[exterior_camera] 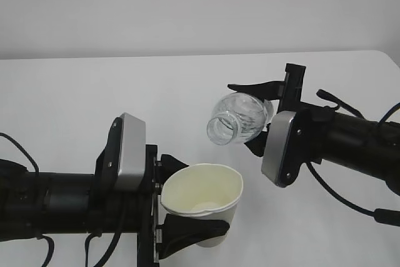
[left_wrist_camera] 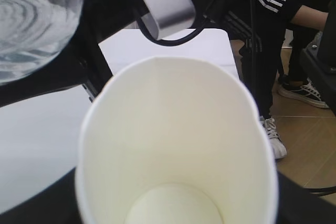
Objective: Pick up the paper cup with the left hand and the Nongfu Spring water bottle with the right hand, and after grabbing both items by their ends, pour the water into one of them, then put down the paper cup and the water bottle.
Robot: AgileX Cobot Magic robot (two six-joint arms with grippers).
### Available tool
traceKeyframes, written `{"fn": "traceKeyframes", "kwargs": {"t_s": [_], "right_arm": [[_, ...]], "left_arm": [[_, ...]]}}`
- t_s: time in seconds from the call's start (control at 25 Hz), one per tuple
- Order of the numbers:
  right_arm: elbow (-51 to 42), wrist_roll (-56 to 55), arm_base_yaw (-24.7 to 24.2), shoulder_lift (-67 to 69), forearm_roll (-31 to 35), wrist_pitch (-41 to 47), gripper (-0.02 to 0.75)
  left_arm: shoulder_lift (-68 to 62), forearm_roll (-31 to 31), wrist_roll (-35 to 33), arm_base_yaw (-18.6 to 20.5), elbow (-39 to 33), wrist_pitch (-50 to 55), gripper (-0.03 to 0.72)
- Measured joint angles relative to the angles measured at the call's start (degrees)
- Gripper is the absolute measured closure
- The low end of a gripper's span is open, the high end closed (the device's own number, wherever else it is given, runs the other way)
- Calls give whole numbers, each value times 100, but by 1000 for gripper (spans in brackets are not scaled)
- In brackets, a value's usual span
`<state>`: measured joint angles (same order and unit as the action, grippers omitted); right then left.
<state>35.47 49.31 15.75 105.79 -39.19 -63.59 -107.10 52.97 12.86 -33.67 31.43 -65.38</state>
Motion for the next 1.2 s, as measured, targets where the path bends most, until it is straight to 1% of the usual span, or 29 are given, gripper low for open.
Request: {"fn": "traceKeyframes", "kwargs": {"t_s": [0.28,1.04,1.2], "right_arm": [[0,300,0,0,34,-10,274],[0,1126,0,0,187,-10,275],[65,1161,0,0,196,-10,275]], "left_arm": [[0,0,-129,0,0,0,246],[0,0,-142,0,0,0,253],[0,0,-142,0,0,0,253]]}}
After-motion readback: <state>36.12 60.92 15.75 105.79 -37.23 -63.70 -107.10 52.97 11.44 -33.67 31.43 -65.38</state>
